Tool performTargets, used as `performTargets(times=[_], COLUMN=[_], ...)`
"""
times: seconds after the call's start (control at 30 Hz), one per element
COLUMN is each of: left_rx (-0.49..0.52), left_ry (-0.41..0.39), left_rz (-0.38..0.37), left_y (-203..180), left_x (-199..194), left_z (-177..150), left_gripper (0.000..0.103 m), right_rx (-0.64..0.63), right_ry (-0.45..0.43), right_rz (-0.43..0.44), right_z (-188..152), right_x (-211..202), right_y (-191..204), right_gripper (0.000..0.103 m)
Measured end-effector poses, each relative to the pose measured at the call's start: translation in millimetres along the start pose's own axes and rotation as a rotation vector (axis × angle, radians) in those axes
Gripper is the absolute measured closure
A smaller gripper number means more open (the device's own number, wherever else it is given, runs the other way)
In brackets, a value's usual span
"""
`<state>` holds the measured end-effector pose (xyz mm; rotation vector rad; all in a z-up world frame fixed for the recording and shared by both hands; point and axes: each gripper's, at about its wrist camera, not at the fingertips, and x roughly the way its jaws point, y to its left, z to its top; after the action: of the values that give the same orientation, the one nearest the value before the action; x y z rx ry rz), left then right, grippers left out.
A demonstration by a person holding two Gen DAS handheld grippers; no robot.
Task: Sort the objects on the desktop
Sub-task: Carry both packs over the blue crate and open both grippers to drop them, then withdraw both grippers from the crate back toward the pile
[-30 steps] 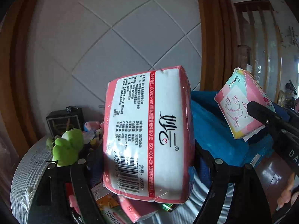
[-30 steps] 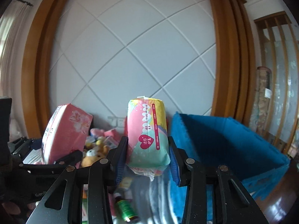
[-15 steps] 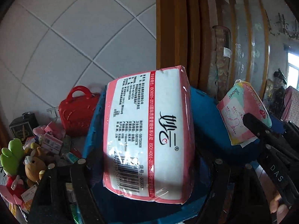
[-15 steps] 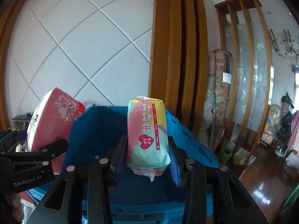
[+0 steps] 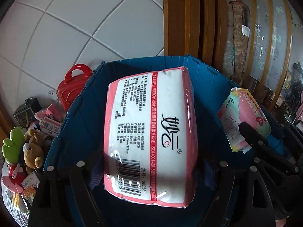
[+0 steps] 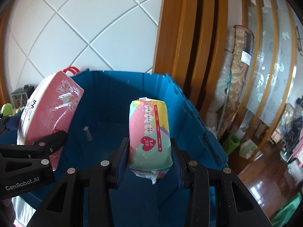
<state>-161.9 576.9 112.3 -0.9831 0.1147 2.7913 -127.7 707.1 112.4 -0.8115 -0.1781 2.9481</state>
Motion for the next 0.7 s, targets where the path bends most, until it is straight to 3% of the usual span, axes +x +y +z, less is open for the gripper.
performTargets(times=[0.33,0.37,0.4,0.47,0.57,0.63,0.7], left_rx=[-0.004,-0.008,-0.010,-0.012,-0.035,-0.041,-0.048], left_ry=[-0.017,-0.024,-0.030,-0.042,-0.069,-0.100,-0.134], left_rz=[0.046,0.047,0.049,0.053,0.043,0.055,0.064], left_y=[1,2,4,5,14,19,23], left_x=[4,2,0,-5,-16,-26,-37], left_z=[23,23,23,21,18,15,12], left_gripper=[0.015,0.013,0.012,0.008,0.006,0.006,0.006], right_rx=[0.007,0.007,0.010,0.010,0.022,0.034,0.032], right_ry=[0.020,0.012,0.000,-0.031,-0.082,-0.122,-0.159], right_rz=[-0.003,-0.004,0.003,-0.010,-0.019,-0.023,-0.040], right_z=[29,31,32,33,34,34,34], right_x=[16,14,11,4,-9,-24,-35], right_y=[-17,-17,-17,-19,-24,-26,-26], right_gripper=[0.063,0.058,0.043,0.025,0.015,0.003,0.000])
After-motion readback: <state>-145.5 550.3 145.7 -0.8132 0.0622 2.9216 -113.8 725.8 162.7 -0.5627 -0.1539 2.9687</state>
